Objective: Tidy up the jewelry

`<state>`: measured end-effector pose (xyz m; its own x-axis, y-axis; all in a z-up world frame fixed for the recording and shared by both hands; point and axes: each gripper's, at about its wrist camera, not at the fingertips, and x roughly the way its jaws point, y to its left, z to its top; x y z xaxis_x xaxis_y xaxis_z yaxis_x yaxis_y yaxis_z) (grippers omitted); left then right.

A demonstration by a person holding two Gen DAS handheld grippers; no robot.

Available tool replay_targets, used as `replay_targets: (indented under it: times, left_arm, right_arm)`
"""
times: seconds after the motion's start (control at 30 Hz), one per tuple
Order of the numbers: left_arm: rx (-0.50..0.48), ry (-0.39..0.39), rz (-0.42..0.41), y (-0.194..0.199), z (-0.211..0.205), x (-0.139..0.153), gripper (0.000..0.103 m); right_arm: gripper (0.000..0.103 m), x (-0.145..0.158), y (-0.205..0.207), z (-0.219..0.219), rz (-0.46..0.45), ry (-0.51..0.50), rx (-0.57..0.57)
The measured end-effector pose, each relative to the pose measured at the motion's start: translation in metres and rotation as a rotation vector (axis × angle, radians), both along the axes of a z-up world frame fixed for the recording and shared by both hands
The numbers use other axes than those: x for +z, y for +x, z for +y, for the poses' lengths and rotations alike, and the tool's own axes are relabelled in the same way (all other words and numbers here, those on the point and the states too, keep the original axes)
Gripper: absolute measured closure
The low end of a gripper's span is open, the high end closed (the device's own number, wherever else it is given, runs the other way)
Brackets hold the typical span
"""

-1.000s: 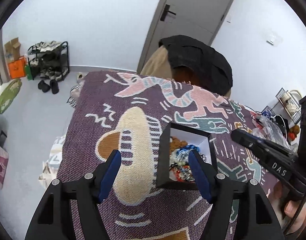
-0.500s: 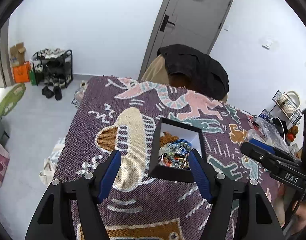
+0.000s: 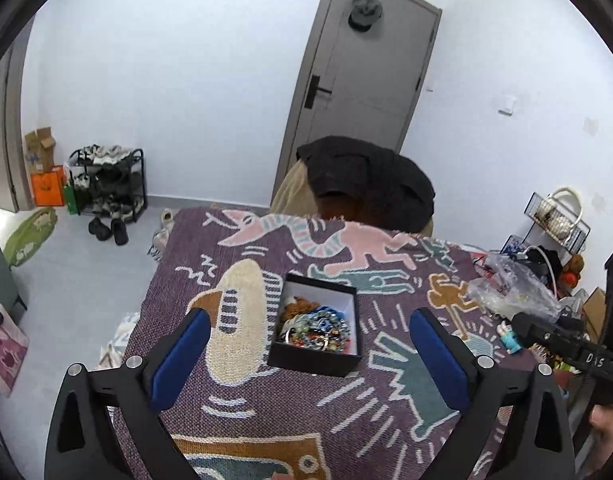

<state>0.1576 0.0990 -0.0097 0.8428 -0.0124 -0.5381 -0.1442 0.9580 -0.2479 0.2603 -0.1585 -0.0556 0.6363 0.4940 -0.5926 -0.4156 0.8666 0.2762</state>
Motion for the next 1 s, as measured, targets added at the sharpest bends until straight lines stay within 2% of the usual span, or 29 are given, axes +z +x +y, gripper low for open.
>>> replay_targets:
  times: [0.2,0.53,0.67,0.9,1.0]
  left_arm:
    - [-0.020,0.029,-0.032,-0.016,-0.018,0.014,0.002]
    - [-0.026,0.089,-0.079,-0.059,-0.047,0.040,0.000]
    - [-0.031,0.111,-0.099,-0.079,-0.057,0.050,0.000]
    - [-0.050,0.140,-0.131,-0.107,-0.069,0.051,0.000]
    - [-0.047,0.123,-0.133,-0.117,-0.068,0.046,0.000]
  right_arm:
    - [0.005,0.006,-0.017,-0.019,-0.023,0.016,-0.021]
    - [0.005,0.034,-0.062,-0.041,-0.094,0.032,0.017]
    - [0.000,0.042,-0.085,-0.050,-0.125,0.026,0.031]
    - [0.000,0.044,-0.115,-0.061,-0.158,-0.007,0.046]
    - [0.000,0.042,-0.124,-0.064,-0.162,-0.022,0.053]
